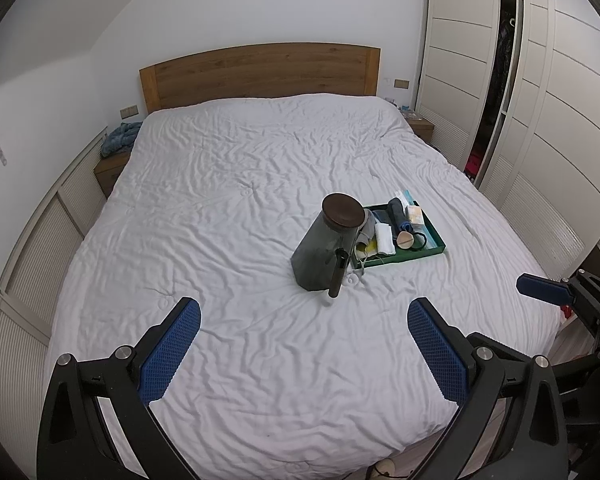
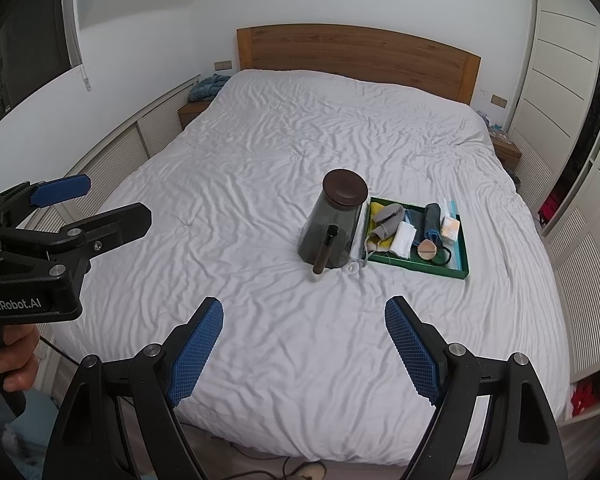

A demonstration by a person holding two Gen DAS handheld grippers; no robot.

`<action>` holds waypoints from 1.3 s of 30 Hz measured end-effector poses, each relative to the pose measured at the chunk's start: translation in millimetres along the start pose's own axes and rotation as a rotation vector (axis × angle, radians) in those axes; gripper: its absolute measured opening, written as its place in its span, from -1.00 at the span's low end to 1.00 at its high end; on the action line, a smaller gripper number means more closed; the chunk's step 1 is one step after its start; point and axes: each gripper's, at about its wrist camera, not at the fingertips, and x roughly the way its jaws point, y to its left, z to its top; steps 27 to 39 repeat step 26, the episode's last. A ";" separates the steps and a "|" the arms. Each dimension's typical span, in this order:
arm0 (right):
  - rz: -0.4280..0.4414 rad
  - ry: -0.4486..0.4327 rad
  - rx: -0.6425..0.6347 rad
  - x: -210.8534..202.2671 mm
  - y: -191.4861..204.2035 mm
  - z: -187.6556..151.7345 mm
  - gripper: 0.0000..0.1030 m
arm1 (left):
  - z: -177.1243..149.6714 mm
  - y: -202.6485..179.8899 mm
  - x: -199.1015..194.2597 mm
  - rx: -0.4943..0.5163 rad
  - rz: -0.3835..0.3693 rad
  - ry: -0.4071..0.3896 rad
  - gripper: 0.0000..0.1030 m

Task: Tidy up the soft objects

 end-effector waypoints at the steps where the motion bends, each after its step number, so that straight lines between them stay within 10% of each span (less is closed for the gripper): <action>1: 0.000 0.001 0.000 0.1 -0.1 0.0 0.63 | -0.2 -0.1 -0.2 -0.001 0.000 0.000 0.98; 39: -0.002 0.000 -0.001 -1.3 -1.2 -2.6 0.63 | -1.3 -2.4 -0.8 -0.001 0.002 -0.001 0.98</action>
